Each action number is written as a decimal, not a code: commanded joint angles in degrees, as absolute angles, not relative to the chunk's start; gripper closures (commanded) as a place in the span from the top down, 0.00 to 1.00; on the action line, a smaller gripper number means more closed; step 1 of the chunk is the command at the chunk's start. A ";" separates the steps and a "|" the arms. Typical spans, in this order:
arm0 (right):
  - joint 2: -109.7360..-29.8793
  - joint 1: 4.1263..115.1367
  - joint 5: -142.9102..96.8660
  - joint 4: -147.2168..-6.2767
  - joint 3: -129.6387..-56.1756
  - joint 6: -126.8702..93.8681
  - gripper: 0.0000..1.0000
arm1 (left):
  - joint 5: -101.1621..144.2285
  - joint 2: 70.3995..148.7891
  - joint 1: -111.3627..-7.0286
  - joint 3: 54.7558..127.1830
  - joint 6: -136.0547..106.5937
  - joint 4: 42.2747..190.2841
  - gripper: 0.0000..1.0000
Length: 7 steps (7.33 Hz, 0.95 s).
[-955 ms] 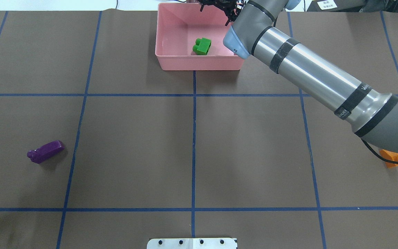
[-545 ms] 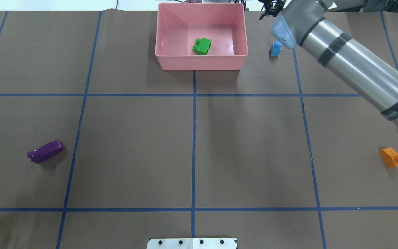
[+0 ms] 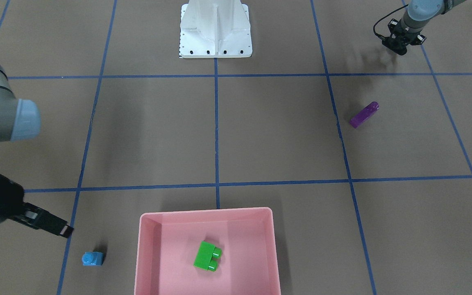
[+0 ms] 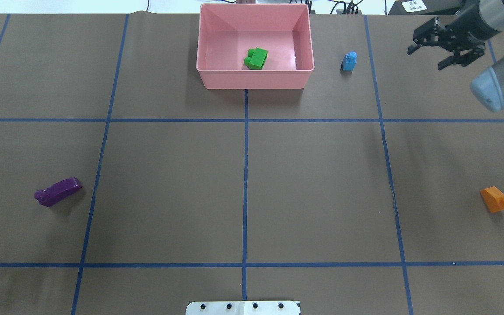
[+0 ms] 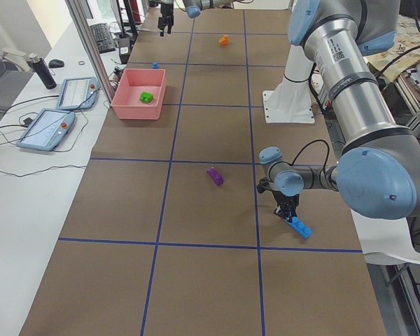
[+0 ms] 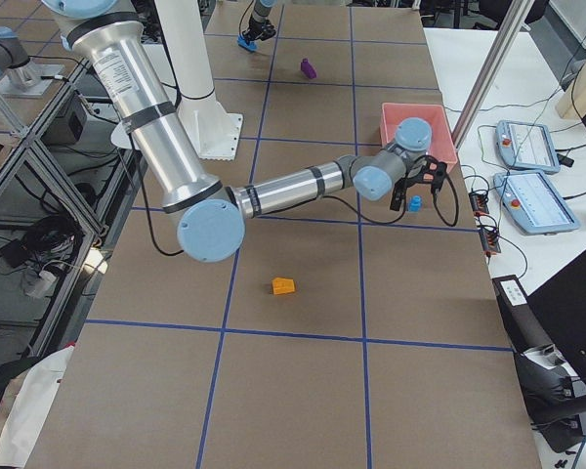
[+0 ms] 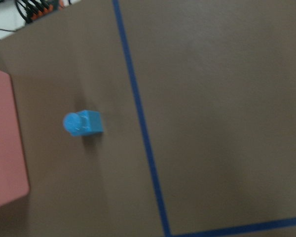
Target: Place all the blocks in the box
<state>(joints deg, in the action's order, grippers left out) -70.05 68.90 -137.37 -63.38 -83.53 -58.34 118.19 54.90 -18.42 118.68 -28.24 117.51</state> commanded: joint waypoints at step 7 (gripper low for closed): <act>-100.63 62.41 -137.11 -61.61 -93.34 -37.35 1.00 | 134.74 90.37 -57.02 121.91 -27.16 95.78 0.00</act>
<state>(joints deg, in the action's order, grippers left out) -99.54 63.46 -137.22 -62.00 -93.25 -37.68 133.28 81.18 -53.07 122.15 -27.44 104.78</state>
